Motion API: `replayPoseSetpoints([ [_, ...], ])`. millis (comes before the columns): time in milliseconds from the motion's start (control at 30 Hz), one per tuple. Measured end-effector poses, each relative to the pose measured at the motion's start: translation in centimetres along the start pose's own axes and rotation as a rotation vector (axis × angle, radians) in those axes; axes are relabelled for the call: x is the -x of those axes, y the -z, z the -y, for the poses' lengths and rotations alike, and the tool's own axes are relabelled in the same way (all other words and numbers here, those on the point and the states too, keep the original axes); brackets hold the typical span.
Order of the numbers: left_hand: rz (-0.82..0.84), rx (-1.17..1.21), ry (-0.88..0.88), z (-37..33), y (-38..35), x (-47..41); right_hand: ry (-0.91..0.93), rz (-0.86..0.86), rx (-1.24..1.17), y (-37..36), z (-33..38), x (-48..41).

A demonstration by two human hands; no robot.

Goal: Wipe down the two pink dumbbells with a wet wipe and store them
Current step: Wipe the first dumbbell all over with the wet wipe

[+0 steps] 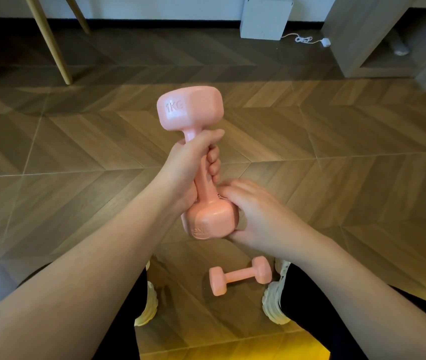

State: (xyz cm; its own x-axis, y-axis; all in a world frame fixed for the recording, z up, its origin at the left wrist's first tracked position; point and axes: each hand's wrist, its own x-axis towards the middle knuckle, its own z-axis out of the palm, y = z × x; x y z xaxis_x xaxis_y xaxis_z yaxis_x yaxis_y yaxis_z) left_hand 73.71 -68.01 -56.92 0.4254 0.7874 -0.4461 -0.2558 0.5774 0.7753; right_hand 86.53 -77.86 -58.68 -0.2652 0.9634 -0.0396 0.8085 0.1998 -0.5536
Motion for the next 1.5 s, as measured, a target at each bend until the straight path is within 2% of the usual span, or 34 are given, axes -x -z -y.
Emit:
replayPoseSetpoints([
  [200,-0.011,0.052,0.014,-0.3,0.3,0.0,-0.107,-0.159,-0.118,0.4,0.3,1.0],
  [400,0.055,0.004,-0.031,-0.2,0.4,0.0,-0.020,-0.005,-0.093,-0.1,0.0,-0.1],
  [500,0.089,-0.035,-0.045,-0.4,0.1,0.1,0.001,-0.177,0.046,-0.4,0.0,0.4],
  [600,0.107,0.059,-0.028,-1.0,0.3,0.0,0.010,-0.302,-0.097,-0.4,0.3,0.8],
  [700,0.196,0.124,-0.016,-1.2,0.8,0.1,-0.007,-0.181,-0.256,-0.2,0.4,0.3],
  [767,0.233,0.129,-0.028,-1.3,0.9,0.1,-0.017,-0.183,-0.269,-0.1,0.3,0.2],
  [900,0.093,0.037,-0.069,-1.1,0.7,0.0,0.060,-0.326,-0.100,0.0,0.2,0.7],
  [967,0.048,0.073,-0.052,-0.8,0.8,-0.1,0.048,-0.284,-0.081,-0.2,0.3,0.7],
  [1133,0.108,0.025,-0.012,-0.6,0.8,-0.1,-0.084,-0.046,-0.246,-0.1,0.3,0.4],
  [1233,0.044,-0.048,0.011,-0.5,0.7,-0.3,-0.189,0.089,-0.457,0.9,-0.2,1.2],
  [1300,-0.002,-0.099,0.008,-0.3,0.8,-0.3,-0.241,-0.003,-0.639,0.8,-0.1,1.5],
  [1400,-0.007,-0.143,0.009,0.1,0.8,-0.3,-0.329,-0.190,-0.730,0.6,0.3,1.3],
  [1500,-0.011,-0.115,0.035,0.2,0.5,-0.2,-0.527,-0.346,-0.905,0.9,0.0,1.1],
])
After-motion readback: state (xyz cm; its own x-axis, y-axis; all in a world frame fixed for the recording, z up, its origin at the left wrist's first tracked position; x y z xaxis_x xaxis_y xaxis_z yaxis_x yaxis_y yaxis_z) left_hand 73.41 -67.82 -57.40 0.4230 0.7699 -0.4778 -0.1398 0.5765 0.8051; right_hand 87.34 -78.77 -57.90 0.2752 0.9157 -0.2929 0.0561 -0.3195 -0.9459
